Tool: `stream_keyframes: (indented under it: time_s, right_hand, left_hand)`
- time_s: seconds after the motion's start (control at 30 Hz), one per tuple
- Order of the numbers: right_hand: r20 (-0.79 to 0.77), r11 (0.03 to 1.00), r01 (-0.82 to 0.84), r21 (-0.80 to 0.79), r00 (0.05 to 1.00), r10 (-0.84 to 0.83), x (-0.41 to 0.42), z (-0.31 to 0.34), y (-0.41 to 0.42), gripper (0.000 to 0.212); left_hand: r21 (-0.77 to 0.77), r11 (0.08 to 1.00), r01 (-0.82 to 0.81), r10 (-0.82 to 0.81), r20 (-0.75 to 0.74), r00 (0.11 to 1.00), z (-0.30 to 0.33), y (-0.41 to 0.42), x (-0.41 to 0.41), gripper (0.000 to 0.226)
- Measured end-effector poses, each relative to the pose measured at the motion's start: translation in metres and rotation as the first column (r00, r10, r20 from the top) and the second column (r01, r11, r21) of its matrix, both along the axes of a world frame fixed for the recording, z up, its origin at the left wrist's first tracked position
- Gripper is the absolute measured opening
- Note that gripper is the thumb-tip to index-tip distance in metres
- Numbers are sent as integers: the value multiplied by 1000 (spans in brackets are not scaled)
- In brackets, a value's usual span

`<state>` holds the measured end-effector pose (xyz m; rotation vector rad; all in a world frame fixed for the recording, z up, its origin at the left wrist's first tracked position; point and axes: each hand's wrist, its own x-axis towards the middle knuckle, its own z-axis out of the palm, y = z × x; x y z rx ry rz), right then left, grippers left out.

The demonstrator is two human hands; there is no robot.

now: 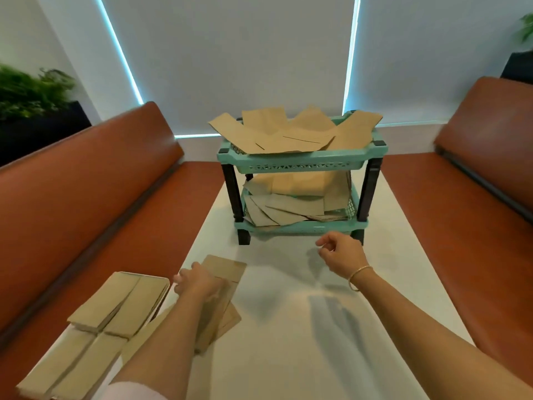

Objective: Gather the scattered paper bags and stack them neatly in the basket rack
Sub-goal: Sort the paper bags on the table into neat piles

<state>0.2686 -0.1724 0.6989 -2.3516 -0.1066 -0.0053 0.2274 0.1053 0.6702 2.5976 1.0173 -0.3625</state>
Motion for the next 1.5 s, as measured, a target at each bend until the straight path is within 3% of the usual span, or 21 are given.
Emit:
stream_keyframes:
  time_s: [0.17, 0.3, 0.4, 0.5, 0.57, 0.63, 0.7, 0.77, 0.83, 0.93, 1.03, 1.13, 1.23, 1.37, 1.5]
  right_hand:
    - [-55, 1000, -22, -21, 998, 21, 4, -8, 19, 17]
    - [-60, 998, -37, -49, 998, 34, 6, -12, 31, 18]
    - [-69, 997, -44, -65, 997, 40, 7, -14, 38, 20]
    - [-90, 996, -64, -60, 994, 58, 8, -12, 45, 20]
    - [-120, 992, -107, -62, 988, 99, 8, -6, 49, 26]
    - [-187, 981, -190, -33, 966, 180, 7, 1, 56, 46]
    - [-263, 965, -255, 60, 928, 262, 3, 9, 66, 55]
    - [-294, 947, -291, 138, 901, 320, 0, 14, 75, 47]
    - [-270, 937, -324, 128, 898, 347, -2, 18, 81, 32]
    - [-232, 945, -313, 99, 916, 328, -3, 23, 79, 20]
    - [-212, 950, -306, 66, 926, 313, -3, 28, 68, 5]
    - [-199, 953, -298, 55, 932, 303, -3, 32, 53, 18]
    - [-206, 960, -276, 45, 938, 279, -5, 32, 41, 17]
    - [-213, 965, -260, 29, 942, 260, -11, 30, 28, 1]
    - [-249, 974, -223, 44, 941, 227, -17, 30, 16, 15]
  left_hand:
    - [33, 999, 18, -16, -59, 998, -10, 7, 4, 107]
    - [-69, 997, -24, 19, -60, 998, -12, 12, 14, 119]
    - [-69, 997, 33, -38, -83, 996, -11, 10, 20, 110]
    - [-148, 981, 128, -133, -27, 991, -3, 8, 27, 83]
    - [-360, 912, 196, -210, 2, 978, 10, 8, 31, 75]
    - [-546, 784, 296, -360, -11, 933, 25, 7, 32, 69]
    - [-646, 676, 355, -458, 9, 889, 40, 2, 29, 52]
    - [-691, 620, 371, -458, 65, 887, 49, -2, 27, 39]
    - [-675, 632, 381, -411, 126, 903, 52, -3, 26, 39]
    - [-612, 725, 315, -290, 144, 946, 49, 11, 18, 43]
    - [-433, 849, 304, -328, 19, 944, 34, 32, 1, 44]
    - [-205, 930, 306, -339, -157, 927, 15, 43, -22, 66]
    - [-110, 954, 278, -291, -129, 948, 0, 43, -38, 87]
    - [-162, 958, 235, -256, -124, 959, -5, 38, -45, 79]
    - [-56, 957, 286, -291, -131, 948, -5, 32, -44, 80]
